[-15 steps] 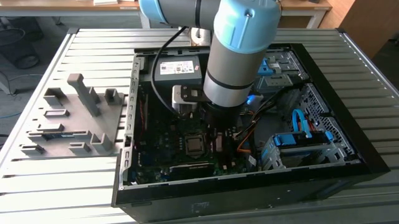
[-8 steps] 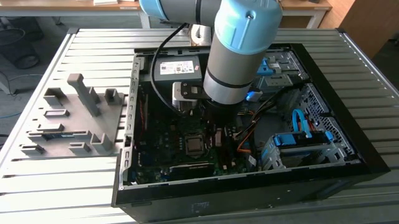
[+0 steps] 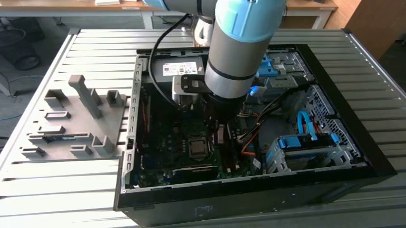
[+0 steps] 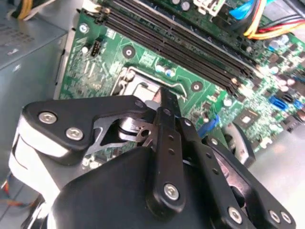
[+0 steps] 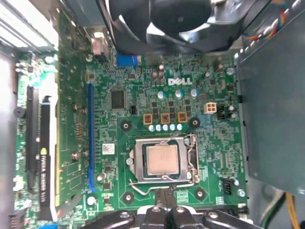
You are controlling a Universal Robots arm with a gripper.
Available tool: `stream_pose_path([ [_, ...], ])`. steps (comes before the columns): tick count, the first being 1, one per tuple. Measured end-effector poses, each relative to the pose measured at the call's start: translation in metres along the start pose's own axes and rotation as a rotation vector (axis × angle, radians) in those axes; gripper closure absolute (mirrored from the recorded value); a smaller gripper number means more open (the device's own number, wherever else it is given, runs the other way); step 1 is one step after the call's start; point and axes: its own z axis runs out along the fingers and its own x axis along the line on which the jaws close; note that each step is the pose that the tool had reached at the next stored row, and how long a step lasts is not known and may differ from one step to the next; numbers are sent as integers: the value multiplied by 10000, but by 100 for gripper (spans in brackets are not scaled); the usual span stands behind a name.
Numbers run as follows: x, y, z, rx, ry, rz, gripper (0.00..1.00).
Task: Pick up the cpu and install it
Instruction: 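Install the first cpu locking lever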
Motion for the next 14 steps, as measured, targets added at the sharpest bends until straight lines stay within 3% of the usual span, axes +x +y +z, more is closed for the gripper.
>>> stream_pose_path([
  [6, -2, 25, -245, 1, -13, 0, 90],
  [14, -2, 26, -258, 1, -14, 0, 90],
])
